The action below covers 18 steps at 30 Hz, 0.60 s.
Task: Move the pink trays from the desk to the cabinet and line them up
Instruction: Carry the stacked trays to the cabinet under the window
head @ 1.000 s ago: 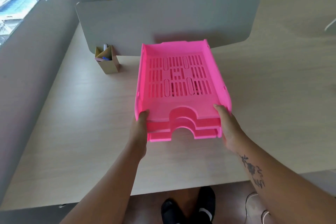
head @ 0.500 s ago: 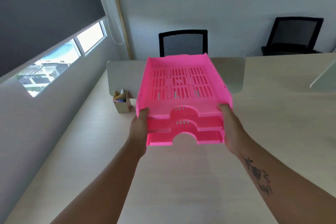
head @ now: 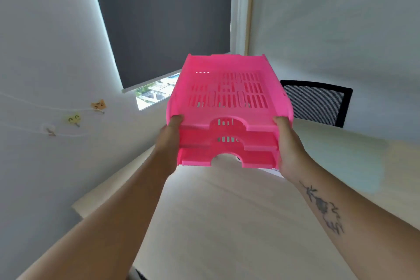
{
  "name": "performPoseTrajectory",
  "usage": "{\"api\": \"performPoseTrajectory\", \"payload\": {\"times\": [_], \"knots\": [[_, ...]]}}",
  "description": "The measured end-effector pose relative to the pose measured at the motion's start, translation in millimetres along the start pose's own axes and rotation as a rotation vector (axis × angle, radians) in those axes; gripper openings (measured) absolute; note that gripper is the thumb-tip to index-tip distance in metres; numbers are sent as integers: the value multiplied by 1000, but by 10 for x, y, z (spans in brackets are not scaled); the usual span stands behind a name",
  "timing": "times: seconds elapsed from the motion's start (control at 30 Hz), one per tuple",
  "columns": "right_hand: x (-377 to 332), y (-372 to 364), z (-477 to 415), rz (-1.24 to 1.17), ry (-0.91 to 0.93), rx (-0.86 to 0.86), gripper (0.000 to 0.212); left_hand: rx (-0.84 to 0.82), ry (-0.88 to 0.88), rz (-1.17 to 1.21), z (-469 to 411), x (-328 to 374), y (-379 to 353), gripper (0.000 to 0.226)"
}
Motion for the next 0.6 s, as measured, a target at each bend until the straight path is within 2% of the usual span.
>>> {"api": "performPoseTrajectory", "payload": {"times": [0.1, 0.2, 0.3, 0.5, 0.6], "knots": [[-13, -446, 22, 43, -34, -123, 52, 152, -59, 13, 175, 219, 434, 32], [59, -980, 159, 85, -71, -258, 52, 263, -71, 27, 405, 425, 973, 62], [196, -1551, 390, 130, -82, -401, 51, 427, -121, 16, 730, 641, 1575, 51], [574, -2604, 1104, 161, -129, -686, 37, 703, -226, -16, 1611, 1005, 2702, 52], [818, -3059, 1557, 193, -171, -833, 48, 820, -271, -28, 2169, 1158, 3087, 46]]}}
Point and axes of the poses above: each hand's wrist, its own z-axis away from the middle knuckle, its own y-axis out of the back of the hand, x = y × z, the point moved 3 cm from there along -z, towards the middle knuckle, and after that the axes turned 9 degrees about -y, right-handed, at the moved point
